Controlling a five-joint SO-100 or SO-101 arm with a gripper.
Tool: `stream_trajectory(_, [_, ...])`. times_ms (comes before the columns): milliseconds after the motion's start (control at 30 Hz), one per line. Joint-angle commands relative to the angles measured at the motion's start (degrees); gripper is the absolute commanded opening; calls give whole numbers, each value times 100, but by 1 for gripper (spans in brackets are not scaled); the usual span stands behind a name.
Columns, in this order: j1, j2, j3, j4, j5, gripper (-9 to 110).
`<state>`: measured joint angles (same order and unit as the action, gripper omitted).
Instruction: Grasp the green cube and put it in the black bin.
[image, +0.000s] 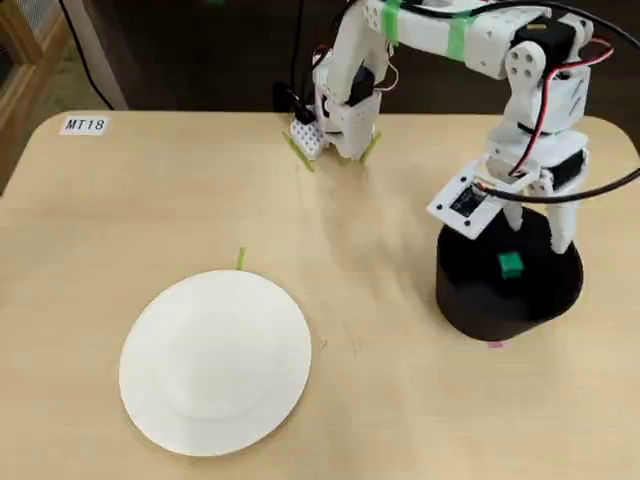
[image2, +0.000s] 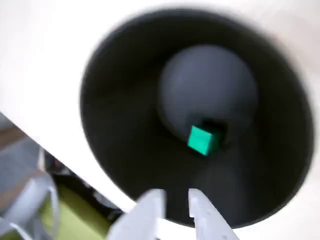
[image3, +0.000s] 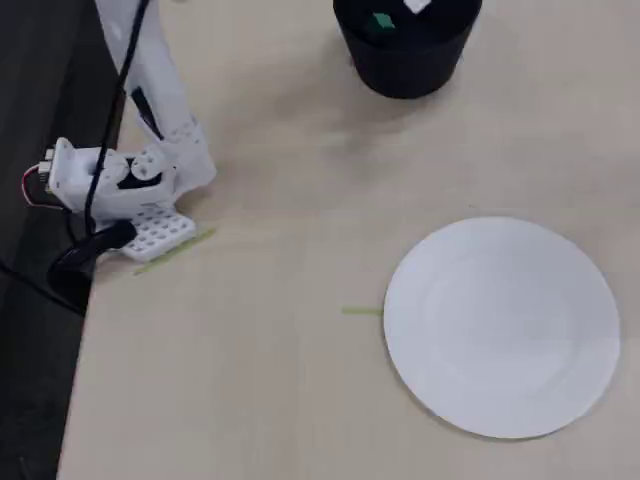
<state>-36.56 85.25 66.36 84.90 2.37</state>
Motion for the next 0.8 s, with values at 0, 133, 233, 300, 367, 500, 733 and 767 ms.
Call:
stream_trajectory(0, [1011,1011,0,246,79,0])
stream_trajectory(133, [2830,2057,105,809,-290,0])
stream_trajectory(233, [3762,3366,993,782,-589,0])
stream_trajectory(300, [3841,4438,2021,466,-554,0])
stream_trajectory(367, [3586,5423,3041,290,-308,0])
stream_trajectory(500, [3041,7479,5124,-35,457,0])
stream_trajectory(733, [3023,9536,7260,-158,360,0])
stream_trajectory(767, [3041,9826,7506,-202,343,0])
